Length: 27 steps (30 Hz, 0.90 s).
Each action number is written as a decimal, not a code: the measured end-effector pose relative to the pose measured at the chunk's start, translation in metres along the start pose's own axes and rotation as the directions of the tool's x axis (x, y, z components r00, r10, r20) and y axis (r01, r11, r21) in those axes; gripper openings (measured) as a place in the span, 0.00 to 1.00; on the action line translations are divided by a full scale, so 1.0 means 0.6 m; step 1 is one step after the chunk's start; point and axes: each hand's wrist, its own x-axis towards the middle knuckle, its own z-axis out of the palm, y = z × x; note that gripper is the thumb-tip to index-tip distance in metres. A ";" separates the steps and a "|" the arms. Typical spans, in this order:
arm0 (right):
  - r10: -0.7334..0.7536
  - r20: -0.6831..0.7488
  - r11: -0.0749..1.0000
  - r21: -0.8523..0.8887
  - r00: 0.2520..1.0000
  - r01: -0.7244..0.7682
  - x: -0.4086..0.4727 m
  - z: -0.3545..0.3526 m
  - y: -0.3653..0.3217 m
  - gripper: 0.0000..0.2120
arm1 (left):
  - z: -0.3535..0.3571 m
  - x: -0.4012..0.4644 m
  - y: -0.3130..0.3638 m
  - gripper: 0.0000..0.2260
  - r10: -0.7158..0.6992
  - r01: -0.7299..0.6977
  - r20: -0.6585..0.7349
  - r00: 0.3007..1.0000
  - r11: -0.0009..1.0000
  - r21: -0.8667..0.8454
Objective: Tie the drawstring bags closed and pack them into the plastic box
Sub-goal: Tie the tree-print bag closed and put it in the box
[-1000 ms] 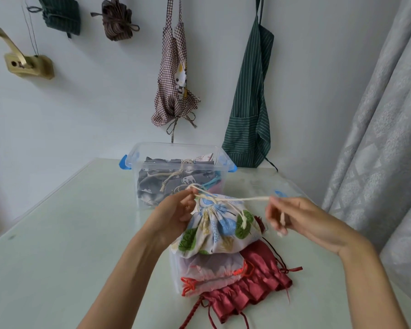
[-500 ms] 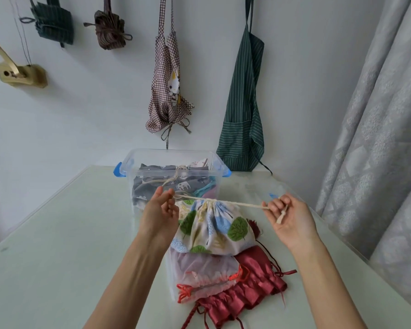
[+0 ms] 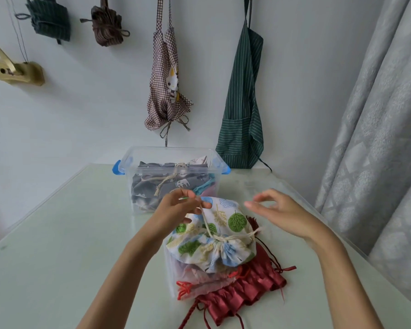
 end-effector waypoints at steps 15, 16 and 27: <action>-0.226 0.165 0.941 -0.218 0.960 0.259 -0.012 0.068 -0.048 0.23 | -0.030 0.010 -0.018 0.12 -0.014 0.106 -0.158 0.987 0.797 0.595; -0.228 0.158 0.942 -0.214 0.961 0.258 -0.012 0.070 -0.048 0.23 | -0.035 0.008 -0.015 0.16 -0.014 0.109 -0.146 0.989 0.740 0.664; -0.271 -0.083 0.899 -0.379 0.959 0.222 -0.016 0.089 -0.069 0.20 | 0.018 0.004 -0.018 0.16 0.264 0.017 -0.271 0.925 0.686 0.727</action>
